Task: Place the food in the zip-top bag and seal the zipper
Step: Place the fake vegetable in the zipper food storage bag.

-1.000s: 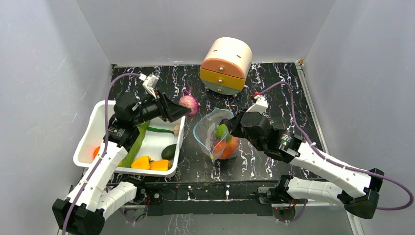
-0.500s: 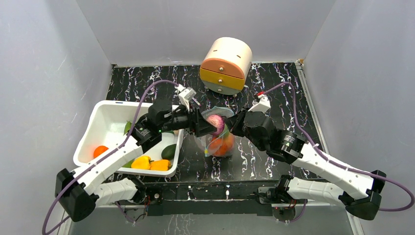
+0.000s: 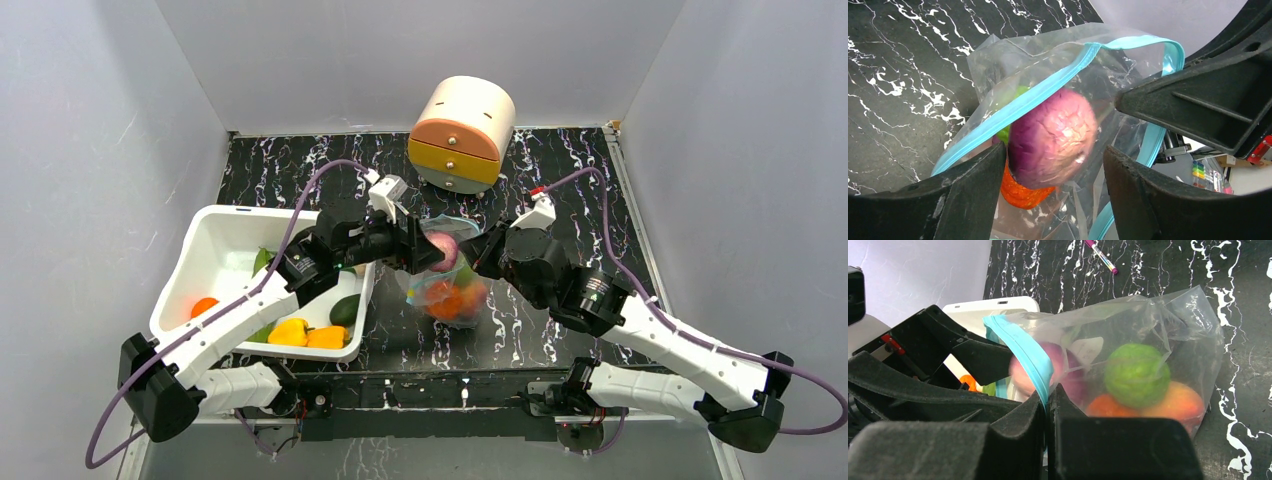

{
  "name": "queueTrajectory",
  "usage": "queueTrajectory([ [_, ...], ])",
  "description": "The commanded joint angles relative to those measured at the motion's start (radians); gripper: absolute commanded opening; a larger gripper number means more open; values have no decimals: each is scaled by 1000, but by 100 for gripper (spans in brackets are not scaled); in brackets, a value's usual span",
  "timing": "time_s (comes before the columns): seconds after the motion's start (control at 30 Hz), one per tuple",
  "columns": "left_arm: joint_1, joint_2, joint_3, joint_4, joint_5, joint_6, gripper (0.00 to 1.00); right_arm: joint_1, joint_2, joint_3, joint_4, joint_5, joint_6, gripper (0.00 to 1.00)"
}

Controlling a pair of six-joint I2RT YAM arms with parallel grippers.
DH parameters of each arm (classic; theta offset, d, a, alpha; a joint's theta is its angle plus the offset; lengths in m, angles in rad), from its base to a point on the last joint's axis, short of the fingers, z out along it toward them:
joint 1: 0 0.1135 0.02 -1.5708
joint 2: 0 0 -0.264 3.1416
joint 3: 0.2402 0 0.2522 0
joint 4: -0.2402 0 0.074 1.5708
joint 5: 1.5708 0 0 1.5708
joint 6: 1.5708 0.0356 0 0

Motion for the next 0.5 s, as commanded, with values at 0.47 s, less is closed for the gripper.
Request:
queueTrajectory([
  [0.47,-5,-81,234,-299,-203,40,98,2,-27,36,23,80,-86,0],
])
